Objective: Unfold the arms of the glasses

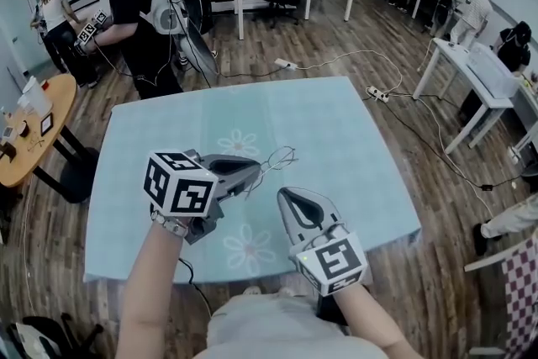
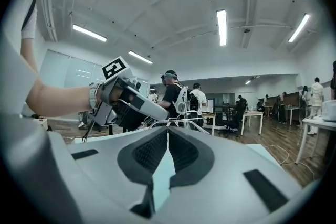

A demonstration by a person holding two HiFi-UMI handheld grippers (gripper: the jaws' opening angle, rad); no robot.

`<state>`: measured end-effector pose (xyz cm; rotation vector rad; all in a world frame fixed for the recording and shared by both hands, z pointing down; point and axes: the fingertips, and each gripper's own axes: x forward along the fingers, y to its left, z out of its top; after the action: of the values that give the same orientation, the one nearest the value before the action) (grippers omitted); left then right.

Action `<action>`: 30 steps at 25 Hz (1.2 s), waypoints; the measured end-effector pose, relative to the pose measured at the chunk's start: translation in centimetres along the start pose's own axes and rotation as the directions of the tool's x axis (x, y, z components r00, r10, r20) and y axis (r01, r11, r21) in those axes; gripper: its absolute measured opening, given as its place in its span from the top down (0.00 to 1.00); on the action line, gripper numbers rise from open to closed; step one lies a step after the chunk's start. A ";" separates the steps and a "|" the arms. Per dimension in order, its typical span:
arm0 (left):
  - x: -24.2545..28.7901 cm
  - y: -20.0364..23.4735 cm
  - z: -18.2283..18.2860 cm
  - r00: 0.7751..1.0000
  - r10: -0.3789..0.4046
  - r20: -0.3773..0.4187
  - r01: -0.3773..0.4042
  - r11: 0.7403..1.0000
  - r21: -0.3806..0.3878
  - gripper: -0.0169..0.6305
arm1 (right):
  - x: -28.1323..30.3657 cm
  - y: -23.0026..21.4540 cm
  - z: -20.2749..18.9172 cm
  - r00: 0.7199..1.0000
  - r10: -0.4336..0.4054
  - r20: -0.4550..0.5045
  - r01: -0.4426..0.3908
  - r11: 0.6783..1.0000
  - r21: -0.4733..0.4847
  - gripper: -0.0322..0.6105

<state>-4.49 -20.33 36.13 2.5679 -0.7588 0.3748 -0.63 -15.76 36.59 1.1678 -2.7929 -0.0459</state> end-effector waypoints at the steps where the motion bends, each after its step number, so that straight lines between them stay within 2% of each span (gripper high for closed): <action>1: 0.2 0.0 0.0 1.000 -0.006 -0.014 0.006 1.000 0.000 0.96 | 0.1 0.3 -0.1 1.000 0.003 0.000 -0.003 1.000 -0.009 0.94; 4: 0.6 0.2 -0.1 0.999 -0.019 -0.047 0.018 1.000 -0.016 0.96 | 0.4 1.1 0.0 1.000 0.009 0.003 -0.009 0.999 -0.040 0.92; 6: 0.8 0.2 -0.2 0.998 -0.026 -0.065 0.023 0.999 -0.038 0.96 | 0.8 1.6 -0.1 1.000 0.012 -0.011 -0.013 0.998 -0.063 0.76; 7: 1.0 0.2 -0.3 0.997 -0.026 -0.074 0.023 0.999 -0.047 0.96 | 1.0 1.9 -0.2 1.000 0.014 -0.017 -0.016 0.997 -0.075 0.72; 13: 1.6 -0.5 -1.1 0.994 -0.045 -0.102 0.034 0.994 -0.103 0.96 | 1.5 3.6 -1.3 0.999 0.029 -0.045 -0.035 0.990 -0.135 0.56; 15: 1.7 -0.7 -0.8 0.993 -0.061 -0.103 0.048 0.991 -0.124 0.96 | 1.8 3.8 -1.5 0.998 0.004 -0.064 -0.016 0.984 -0.177 0.51; 20: 1.9 -0.6 -0.5 0.990 -0.088 -0.114 0.068 0.983 -0.171 0.96 | 2.3 3.5 -1.9 0.992 -0.105 -0.073 0.080 0.956 -0.282 0.51; 26: 2.1 -0.5 -0.7 0.988 -0.099 -0.116 0.076 0.980 -0.182 0.96 | 2.9 2.5 -2.4 0.986 -0.142 -0.088 0.116 0.961 -0.253 0.52; 30: 2.2 -0.5 -0.7 0.988 -0.104 -0.114 0.082 0.980 -0.181 0.96 | 3.1 2.5 -2.5 0.986 -0.135 -0.092 0.114 0.971 -0.210 0.55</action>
<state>-2.53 -20.56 37.40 2.3800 -0.5969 0.4132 -4.26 -16.15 39.56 1.2528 -2.5490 -0.2678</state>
